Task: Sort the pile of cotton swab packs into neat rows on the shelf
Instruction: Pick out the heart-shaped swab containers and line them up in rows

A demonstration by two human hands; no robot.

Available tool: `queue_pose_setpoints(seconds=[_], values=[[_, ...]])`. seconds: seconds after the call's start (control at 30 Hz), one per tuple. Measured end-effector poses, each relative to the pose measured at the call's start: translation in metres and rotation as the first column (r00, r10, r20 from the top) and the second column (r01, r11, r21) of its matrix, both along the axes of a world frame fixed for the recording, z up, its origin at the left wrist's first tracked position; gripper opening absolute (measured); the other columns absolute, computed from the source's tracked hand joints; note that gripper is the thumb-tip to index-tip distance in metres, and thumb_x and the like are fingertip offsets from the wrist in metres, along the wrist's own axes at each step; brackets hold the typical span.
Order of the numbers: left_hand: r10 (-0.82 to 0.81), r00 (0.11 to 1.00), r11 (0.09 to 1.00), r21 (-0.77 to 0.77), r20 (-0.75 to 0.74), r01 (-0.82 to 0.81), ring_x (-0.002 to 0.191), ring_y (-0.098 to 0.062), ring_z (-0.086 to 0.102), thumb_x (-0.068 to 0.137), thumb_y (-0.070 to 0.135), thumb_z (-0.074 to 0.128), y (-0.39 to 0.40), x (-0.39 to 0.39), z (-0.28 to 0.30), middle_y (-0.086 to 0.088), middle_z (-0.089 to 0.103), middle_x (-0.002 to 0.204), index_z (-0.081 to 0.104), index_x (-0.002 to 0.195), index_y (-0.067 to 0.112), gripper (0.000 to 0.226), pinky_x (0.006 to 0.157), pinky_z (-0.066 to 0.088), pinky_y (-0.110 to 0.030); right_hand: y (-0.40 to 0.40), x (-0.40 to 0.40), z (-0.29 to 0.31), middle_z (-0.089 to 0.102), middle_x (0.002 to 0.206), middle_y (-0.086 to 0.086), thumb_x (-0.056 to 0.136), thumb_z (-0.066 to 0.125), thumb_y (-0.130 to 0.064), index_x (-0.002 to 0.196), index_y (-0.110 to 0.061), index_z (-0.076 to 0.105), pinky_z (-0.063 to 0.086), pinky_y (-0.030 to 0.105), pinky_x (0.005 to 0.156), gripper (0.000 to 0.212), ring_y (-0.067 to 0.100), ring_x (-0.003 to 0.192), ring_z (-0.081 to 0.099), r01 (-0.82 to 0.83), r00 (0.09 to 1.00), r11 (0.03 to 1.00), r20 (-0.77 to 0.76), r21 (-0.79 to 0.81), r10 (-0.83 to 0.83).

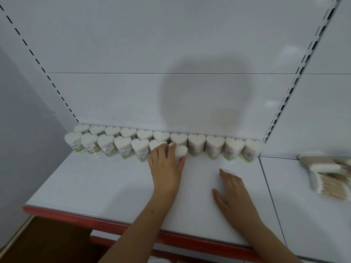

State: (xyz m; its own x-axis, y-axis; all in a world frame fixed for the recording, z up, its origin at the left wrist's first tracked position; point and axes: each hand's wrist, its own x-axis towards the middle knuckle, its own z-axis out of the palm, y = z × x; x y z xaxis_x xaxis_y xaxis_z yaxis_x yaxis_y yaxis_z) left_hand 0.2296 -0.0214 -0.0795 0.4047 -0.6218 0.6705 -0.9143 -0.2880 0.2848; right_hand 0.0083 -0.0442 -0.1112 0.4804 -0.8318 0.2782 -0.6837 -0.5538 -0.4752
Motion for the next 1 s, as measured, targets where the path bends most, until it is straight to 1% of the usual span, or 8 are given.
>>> queue_pose_setpoints(seconds=[0.13,0.3,0.43,0.63,0.77,0.83,0.9,1.0], values=[[0.011,1.000,1.000,0.006,0.000,-0.011,0.118,-0.029,0.047,0.079,0.036,0.082,0.001,0.002,0.000,-0.011,0.060,0.126,0.067,0.116,0.016,0.045,0.093,0.033,-0.038,0.001,0.000,0.000,0.051,0.138,0.006,0.094,0.060,-0.034,0.146,-0.006,0.041,0.028,0.029,0.114,0.062,0.020,0.132,0.040,0.000,1.000,1.000,0.004,-0.010,0.000],[-0.059,0.996,0.992,0.120,0.068,0.051,0.139,-0.031,0.044,0.079,0.030,0.082,0.012,0.009,-0.009,-0.011,0.054,0.144,0.061,0.132,0.014,0.059,0.112,0.029,-0.046,0.000,0.000,-0.001,0.051,0.137,0.005,0.094,0.061,-0.033,0.147,-0.007,0.040,0.028,0.028,0.113,0.063,0.019,0.132,0.040,0.001,1.000,1.000,0.008,0.011,-0.001],[-0.080,0.995,0.987,0.141,0.063,0.070,0.139,-0.029,0.046,0.077,0.022,0.084,0.010,0.010,-0.007,-0.008,0.054,0.146,0.059,0.133,0.014,0.062,0.114,0.028,-0.046,-0.001,0.000,-0.002,0.053,0.136,0.007,0.093,0.062,-0.032,0.146,-0.006,0.041,0.030,0.029,0.112,0.062,0.021,0.130,0.042,-0.006,1.000,1.000,0.003,0.009,0.006],[-0.067,0.996,0.979,0.195,0.064,0.054,0.137,-0.029,0.046,0.077,0.030,0.084,0.005,0.012,-0.002,-0.005,0.055,0.145,0.058,0.134,0.016,0.065,0.111,0.028,-0.051,0.001,0.002,-0.001,0.049,0.140,0.005,0.095,0.059,-0.035,0.149,-0.008,0.037,0.022,0.022,0.112,0.064,0.017,0.133,0.037,-0.001,1.000,1.000,0.011,0.021,0.001],[-0.055,0.997,0.977,0.207,0.045,0.044,0.142,-0.039,0.035,0.069,0.028,0.088,0.006,0.010,0.005,-0.015,0.045,0.151,0.056,0.136,0.013,0.076,0.113,0.022,-0.058,0.003,0.002,0.004,0.043,0.146,0.004,0.096,0.056,-0.038,0.153,-0.012,0.030,0.017,0.018,0.114,0.067,0.015,0.137,0.032,-0.032,0.999,0.998,0.041,0.054,0.030],[-0.108,0.994,0.984,0.137,-0.029,0.111,0.143,-0.042,0.031,0.074,0.025,0.083,0.009,-0.004,0.015,-0.023,0.038,0.153,0.052,0.140,0.011,0.075,0.114,0.021,-0.057,0.007,-0.001,0.013,0.035,0.153,0.000,0.097,0.055,-0.041,0.155,-0.018,0.025,0.017,0.020,0.119,0.068,0.010,0.141,0.026,-0.046,0.992,0.991,0.119,0.124,0.031],[-0.226,0.966,0.970,0.061,-0.123,0.234,0.136,-0.041,0.040,0.081,0.019,0.079,0.010,-0.033,0.027,-0.023,0.044,0.146,0.052,0.139,0.006,0.065,0.109,0.034,-0.056,0.009,-0.014,0.028,0.031,0.156,-0.006,0.099,0.051,-0.043,0.154,-0.022,0.026,0.017,0.018,0.119,0.065,0.005,0.143,0.023,-0.008,0.977,0.990,0.211,0.137,-0.021],[-0.434,0.857,0.883,0.057,-0.277,0.465,0.123,-0.030,0.051,0.087,0.015,0.071,0.007,-0.095,0.033,-0.011,0.053,0.132,0.054,0.135,0.009,0.051,0.098,0.047,-0.045,0.000,-0.050,0.065,0.035,0.152,-0.010,0.100,0.048,-0.044,0.152,-0.024,0.033,0.019,0.011,0.114,0.058,0.001,0.141,0.027,0.119,0.936,0.990,0.325,0.070,-0.136]])
